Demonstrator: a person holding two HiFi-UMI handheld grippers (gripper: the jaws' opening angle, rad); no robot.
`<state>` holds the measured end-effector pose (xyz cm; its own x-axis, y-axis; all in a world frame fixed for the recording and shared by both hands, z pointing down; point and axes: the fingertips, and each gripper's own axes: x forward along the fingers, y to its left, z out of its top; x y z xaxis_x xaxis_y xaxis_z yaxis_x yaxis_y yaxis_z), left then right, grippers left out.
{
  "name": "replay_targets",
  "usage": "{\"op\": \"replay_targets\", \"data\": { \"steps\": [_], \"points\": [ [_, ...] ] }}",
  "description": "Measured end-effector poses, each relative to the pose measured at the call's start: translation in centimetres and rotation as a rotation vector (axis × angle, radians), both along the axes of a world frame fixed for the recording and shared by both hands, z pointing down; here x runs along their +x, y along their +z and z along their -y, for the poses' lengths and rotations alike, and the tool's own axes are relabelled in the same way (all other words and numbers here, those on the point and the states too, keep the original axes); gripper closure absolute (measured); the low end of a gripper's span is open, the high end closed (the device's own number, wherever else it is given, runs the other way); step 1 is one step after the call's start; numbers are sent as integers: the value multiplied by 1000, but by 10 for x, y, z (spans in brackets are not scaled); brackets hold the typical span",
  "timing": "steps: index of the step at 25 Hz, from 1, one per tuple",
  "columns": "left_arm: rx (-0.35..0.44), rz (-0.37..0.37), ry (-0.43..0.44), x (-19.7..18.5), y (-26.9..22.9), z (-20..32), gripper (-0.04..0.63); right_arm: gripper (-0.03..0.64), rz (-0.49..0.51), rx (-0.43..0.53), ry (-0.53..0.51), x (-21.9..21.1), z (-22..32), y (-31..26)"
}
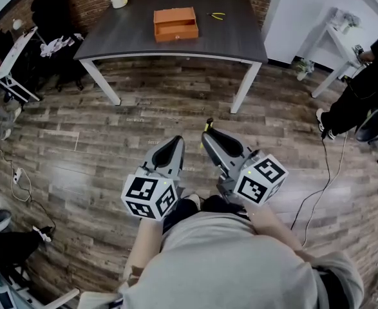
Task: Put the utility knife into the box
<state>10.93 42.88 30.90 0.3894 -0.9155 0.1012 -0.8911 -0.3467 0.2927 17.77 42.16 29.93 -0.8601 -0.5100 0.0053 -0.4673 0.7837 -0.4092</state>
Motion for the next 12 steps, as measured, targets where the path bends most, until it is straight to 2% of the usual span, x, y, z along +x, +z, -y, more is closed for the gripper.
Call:
{"op": "replay_targets", "data": {
  "steps": [6,12],
  "points": [
    [-24,1,21,-18,10,15,572,549,11,-51,95,5,20,12],
    [-58,-18,37,-26,23,22,572,549,-18,-81,113,-1,27,23]
  ]
}}
